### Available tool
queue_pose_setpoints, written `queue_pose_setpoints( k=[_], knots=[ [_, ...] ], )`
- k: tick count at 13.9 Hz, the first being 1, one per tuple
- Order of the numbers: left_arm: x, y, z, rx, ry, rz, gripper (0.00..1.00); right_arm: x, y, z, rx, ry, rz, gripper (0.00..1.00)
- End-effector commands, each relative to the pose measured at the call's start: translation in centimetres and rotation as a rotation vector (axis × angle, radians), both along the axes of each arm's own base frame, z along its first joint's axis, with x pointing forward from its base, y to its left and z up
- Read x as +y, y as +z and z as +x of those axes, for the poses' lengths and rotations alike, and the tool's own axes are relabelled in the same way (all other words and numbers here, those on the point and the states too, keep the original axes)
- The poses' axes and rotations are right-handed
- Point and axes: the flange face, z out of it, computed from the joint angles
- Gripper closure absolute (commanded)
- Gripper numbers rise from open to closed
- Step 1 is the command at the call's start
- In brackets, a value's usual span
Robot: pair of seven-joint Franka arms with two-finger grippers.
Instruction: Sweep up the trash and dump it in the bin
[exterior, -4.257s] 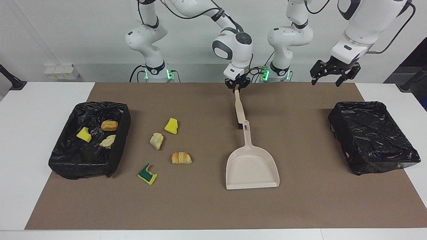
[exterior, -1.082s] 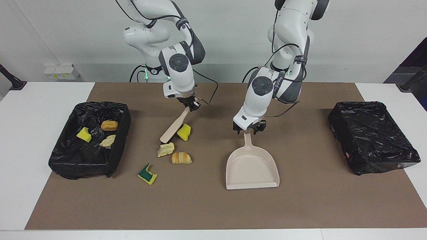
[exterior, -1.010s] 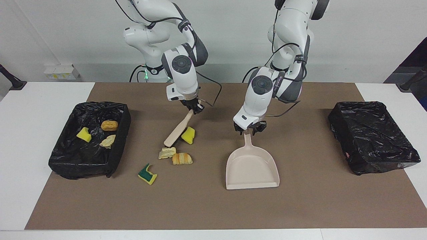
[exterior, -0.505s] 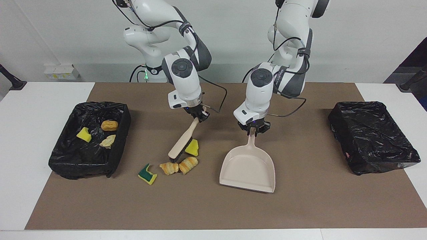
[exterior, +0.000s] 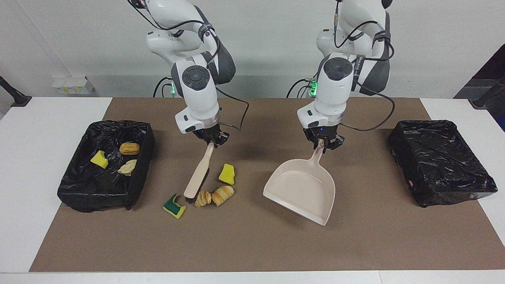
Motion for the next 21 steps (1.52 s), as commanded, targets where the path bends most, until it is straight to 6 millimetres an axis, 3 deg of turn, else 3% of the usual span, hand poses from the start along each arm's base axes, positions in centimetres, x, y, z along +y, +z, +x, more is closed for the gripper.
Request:
queue_pose_setpoints(
  k=[1,3,4,6,8,9,12,16,18,20,21],
  knots=[
    [2.4,-0.8,-0.6,0.022,-0.201,0.023,1.0,-6.9,-0.1,1.9,0.008,0.115,-0.063,1.0],
    [3.2,-1.5,-1.3,0.041,-0.257,0.027,1.0,-11.6,-2.1,3.1,0.042,0.205,-0.122,1.0],
    [3.4,-2.7,-1.9,0.054,-0.264,0.029,1.0,-12.6,-3.1,3.4,0.058,0.232,-0.146,1.0],
    [2.7,-4.9,-3.2,0.036,-0.287,0.022,1.0,-12.8,-5.2,3.7,0.088,0.286,-0.223,1.0],
    [2.6,-5.3,-3.8,0.037,-0.292,0.022,1.0,-13.4,-6.9,3.9,0.115,0.293,-0.237,1.0],
    [2.5,-5.3,-3.9,0.036,-0.301,0.022,1.0,-12.7,-7.0,3.9,0.11,0.303,-0.231,1.0],
    [2.5,-5.8,-4.6,0.051,-0.355,0.025,1.0,-8.9,-8.2,2.7,0.124,0.361,-0.207,1.0],
    [1.9,-7.7,-6.6,0.077,-0.385,0.032,1.0,-0.5,-8.1,0.8,0.141,0.369,-0.048,1.0],
    [1.8,-7.8,-7.0,0.077,-0.39,0.032,1.0,3.0,-7.9,-0.2,0.14,0.312,0.019,1.0],
    [1.6,-7.7,-7.0,0.075,-0.387,0.032,1.0,7.7,-8.9,-1.1,0.154,0.235,0.058,1.0],
    [1.7,-7.8,-7.0,0.077,-0.383,0.031,1.0,8.3,-8.7,-0.6,0.146,0.186,0.079,1.0]
  ],
)
